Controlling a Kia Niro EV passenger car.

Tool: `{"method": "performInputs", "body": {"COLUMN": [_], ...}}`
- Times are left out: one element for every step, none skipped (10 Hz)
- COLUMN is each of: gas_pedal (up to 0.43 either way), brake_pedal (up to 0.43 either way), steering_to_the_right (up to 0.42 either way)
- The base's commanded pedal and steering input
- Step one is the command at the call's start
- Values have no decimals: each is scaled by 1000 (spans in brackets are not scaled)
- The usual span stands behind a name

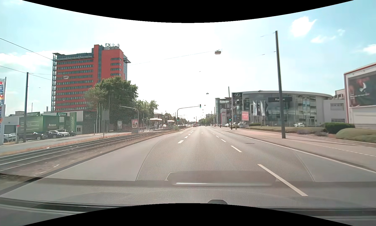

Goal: Follow the waypoints while adhering to traffic rules and regulations

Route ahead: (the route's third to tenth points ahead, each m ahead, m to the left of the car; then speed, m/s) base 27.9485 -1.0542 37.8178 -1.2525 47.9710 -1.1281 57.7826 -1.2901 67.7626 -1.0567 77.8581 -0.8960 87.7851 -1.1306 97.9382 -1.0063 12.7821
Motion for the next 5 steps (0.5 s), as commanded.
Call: {"method": "performInputs", "body": {"gas_pedal": [0,8,8,8,8], "brake_pedal": [0,0,0,0,0], "steering_to_the_right": [-4,-4,-4,-4,-4]}}
